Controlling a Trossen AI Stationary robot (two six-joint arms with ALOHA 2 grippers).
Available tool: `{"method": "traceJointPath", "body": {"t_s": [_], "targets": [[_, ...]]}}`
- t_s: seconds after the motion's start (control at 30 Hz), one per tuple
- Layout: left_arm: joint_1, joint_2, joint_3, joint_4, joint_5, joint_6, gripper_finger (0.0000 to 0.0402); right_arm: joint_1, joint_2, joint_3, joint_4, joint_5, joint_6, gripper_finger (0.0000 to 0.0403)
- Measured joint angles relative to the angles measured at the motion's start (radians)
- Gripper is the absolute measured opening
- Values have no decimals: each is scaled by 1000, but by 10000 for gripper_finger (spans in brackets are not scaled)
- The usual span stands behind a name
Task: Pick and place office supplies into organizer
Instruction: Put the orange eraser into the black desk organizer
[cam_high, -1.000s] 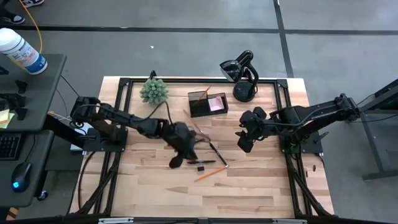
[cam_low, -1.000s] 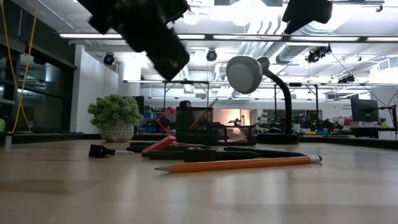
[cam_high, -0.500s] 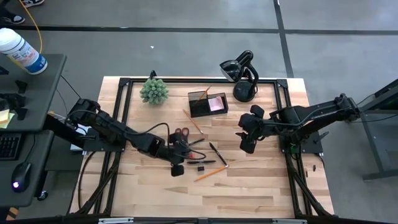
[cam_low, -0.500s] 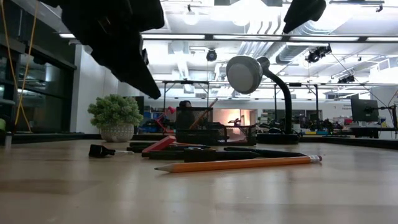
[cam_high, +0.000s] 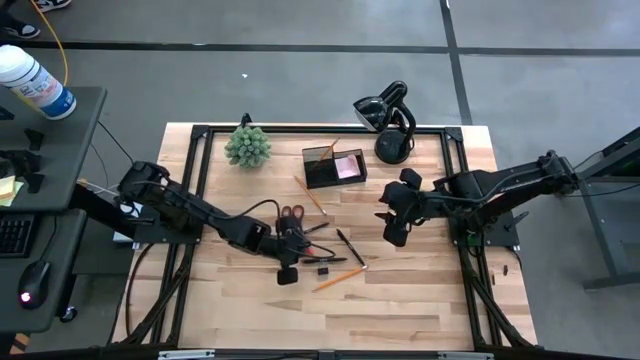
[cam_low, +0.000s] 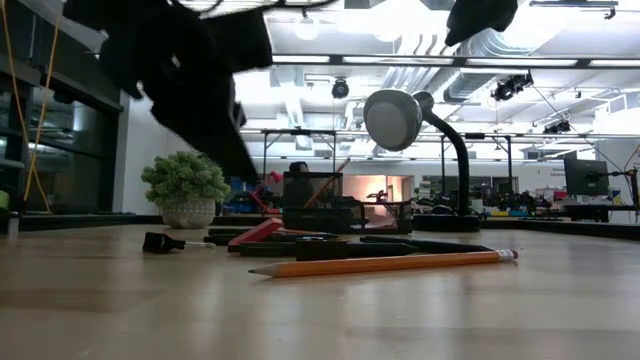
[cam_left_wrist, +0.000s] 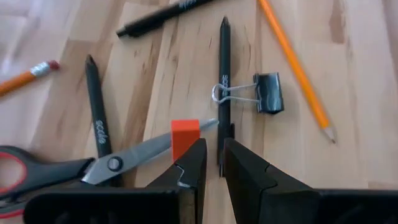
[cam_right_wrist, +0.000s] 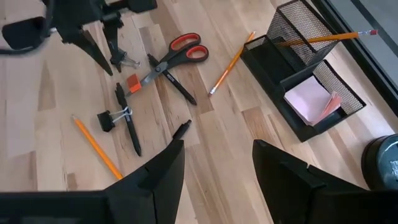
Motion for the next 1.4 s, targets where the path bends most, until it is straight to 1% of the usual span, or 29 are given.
{"method": "traceJointPath", "body": {"t_s": [0.1, 0.3, 0.53, 0.6, 0.87, 1.0, 1.07, 1.2, 1.4], "targets": [[0, 19, 5, 41, 3, 0, 44, 0, 0, 0, 0, 0, -1, 184], [0, 19, 5, 8, -50, 31, 44, 0, 0, 0, 5, 22, -1, 184], [0, 19, 5, 4, -56, 60, 48, 0, 0, 0, 16, 34, -2, 184], [0, 19, 5, 4, -56, 61, 61, 0, 0, 0, 25, 34, -2, 184], [0, 39, 4, 5, -56, 50, 147, 0, 0, 0, 51, 34, -2, 184], [0, 61, 2, 40, -50, 49, 168, 0, 0, 0, 50, 34, -2, 184], [0, 61, 6, 70, -67, 50, 168, 0, 0, 0, 51, 33, -2, 184], [0, 70, 4, 59, -102, 53, 155, 0, 0, 0, 52, 31, -2, 184], [0, 90, 5, 65, -71, 52, 141, 0, 0, 0, 52, 30, -2, 184]]}}
